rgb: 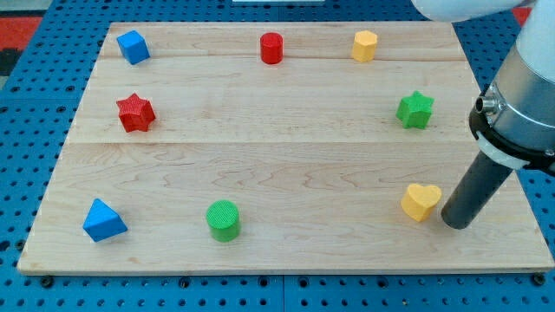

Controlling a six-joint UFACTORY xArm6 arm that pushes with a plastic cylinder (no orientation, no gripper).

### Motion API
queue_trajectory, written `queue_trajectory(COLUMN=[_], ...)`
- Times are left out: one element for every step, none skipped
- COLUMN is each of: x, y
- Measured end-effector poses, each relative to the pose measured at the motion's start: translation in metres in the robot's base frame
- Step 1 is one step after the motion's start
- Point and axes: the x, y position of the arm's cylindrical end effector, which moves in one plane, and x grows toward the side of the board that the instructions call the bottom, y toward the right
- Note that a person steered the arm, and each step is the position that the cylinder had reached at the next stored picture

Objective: Place the blue cube to the center of the board

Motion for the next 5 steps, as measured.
queue_trajectory(x=[0.0, 0.005, 0.025, -0.03, -0.104], y=[0.0, -0.006, -0.073, -0.137, -0.145])
